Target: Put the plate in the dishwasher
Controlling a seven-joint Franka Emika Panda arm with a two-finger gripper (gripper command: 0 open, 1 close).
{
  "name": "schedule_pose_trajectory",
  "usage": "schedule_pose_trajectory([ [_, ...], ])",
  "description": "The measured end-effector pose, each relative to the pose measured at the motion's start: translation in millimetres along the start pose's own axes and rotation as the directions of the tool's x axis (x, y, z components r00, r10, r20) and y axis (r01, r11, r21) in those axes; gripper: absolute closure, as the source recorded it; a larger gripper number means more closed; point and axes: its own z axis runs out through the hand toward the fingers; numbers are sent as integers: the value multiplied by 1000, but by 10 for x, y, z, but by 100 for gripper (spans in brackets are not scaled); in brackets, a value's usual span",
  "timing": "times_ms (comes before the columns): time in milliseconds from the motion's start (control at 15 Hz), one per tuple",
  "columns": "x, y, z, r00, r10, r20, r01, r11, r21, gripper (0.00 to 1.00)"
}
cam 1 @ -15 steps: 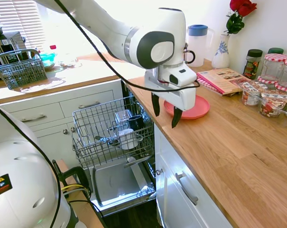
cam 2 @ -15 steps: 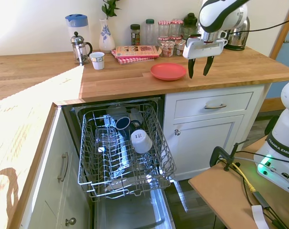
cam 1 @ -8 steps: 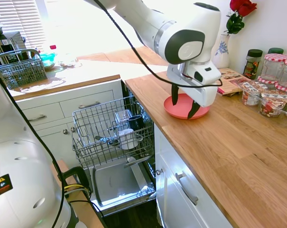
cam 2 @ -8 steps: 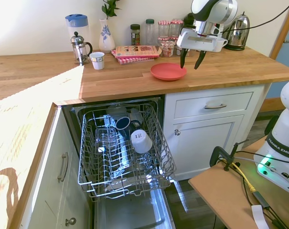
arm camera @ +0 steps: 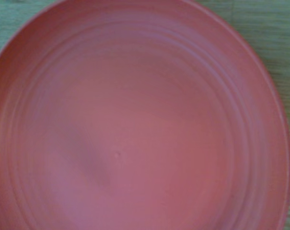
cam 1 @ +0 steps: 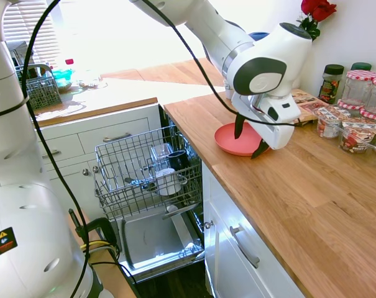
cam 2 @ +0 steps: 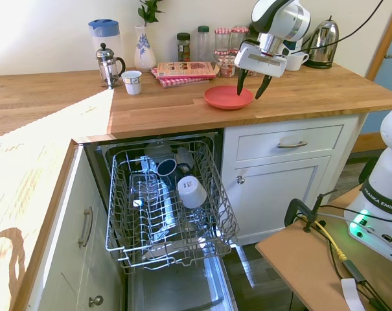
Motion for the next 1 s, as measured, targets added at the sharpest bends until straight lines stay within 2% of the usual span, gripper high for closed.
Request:
schedule_pose_trajectory([
  [67,15,0,37,1000,10,4,-10,1000,5,0],
  [133,34,0,75,1000,21,5,-21,1000,12,100],
  [467,128,-13,97,997,79,-19,-77,995,65,100],
  [1000,120,-42,155,991,134,-27,-132,989,68,100],
])
